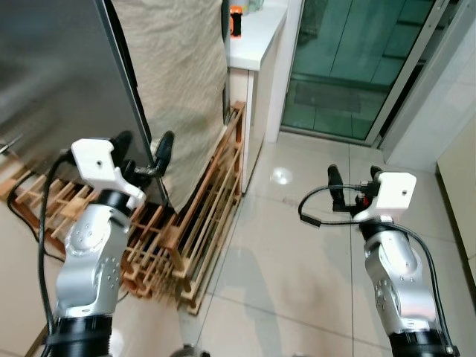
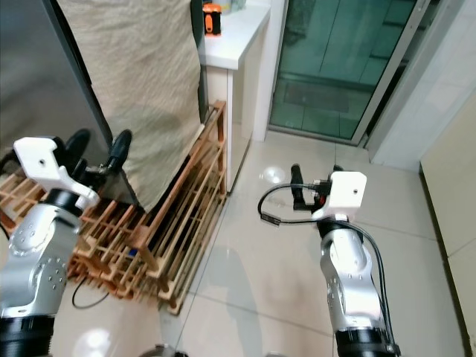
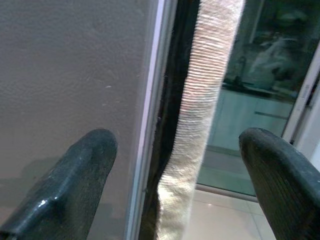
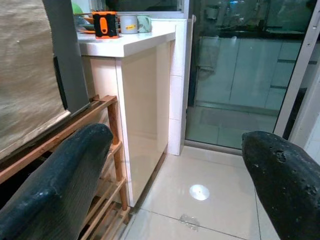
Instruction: Restocking fridge
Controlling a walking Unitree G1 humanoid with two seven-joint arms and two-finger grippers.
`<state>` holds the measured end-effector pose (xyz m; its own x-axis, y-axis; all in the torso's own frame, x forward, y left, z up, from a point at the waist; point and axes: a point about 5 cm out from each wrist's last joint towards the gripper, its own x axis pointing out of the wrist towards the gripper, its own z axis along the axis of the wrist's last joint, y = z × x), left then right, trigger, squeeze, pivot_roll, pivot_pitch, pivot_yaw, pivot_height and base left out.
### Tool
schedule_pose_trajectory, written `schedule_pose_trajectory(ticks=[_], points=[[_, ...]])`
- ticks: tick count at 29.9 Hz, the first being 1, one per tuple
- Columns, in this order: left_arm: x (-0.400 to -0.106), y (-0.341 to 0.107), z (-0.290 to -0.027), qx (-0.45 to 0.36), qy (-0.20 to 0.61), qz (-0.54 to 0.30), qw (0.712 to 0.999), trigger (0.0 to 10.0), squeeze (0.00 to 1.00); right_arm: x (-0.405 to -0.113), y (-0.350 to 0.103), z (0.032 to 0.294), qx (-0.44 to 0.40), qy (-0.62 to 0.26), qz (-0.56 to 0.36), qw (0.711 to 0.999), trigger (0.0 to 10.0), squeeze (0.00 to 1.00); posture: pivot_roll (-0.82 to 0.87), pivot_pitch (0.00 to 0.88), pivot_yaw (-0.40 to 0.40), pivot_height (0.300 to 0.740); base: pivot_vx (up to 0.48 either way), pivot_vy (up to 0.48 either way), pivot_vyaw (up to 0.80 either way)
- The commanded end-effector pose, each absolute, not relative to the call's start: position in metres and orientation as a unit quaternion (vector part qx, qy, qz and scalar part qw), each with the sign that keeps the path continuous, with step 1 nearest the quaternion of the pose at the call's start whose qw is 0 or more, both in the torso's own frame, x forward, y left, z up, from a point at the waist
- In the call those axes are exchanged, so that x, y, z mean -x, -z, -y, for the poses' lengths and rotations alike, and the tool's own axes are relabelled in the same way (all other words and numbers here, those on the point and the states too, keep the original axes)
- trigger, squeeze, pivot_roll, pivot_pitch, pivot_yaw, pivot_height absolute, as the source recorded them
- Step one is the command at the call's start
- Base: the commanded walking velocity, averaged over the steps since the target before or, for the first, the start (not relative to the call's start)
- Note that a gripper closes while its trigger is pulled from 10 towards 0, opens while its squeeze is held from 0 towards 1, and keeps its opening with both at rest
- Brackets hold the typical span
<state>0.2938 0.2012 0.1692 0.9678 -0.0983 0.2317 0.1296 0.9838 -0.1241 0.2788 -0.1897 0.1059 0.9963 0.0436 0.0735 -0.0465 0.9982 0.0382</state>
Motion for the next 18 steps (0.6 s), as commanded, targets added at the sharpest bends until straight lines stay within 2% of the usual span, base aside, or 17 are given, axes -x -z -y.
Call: schedule_pose_trajectory(ticks=[1,8,18], points=[[-0.304,-0.177,-0.196,0.061,0.046,0.127,0.989,10.0,0.00,-0.284,-0.112,0.191,-0.017,-0.022,0.042,0.999,10.0,0.00,-0.09,0.017,0.002,0.740,0.000,0.000,0.00],[-0.326,-0.189,-0.181,0.066,0.040,0.135,0.988,10.0,0.00,-0.293,-0.126,0.193,-0.004,-0.024,0.062,0.998,10.0,0.00,-0.13,0.017,0.009,0.740,0.000,0.000,0.00],[-0.318,-0.193,-0.171,0.079,0.093,0.135,0.983,10.0,0.00,-0.284,-0.120,0.201,-0.002,-0.005,0.052,0.999,10.0,0.00,-0.14,0.035,0.027,0.740,0.000,0.000,0.00]])
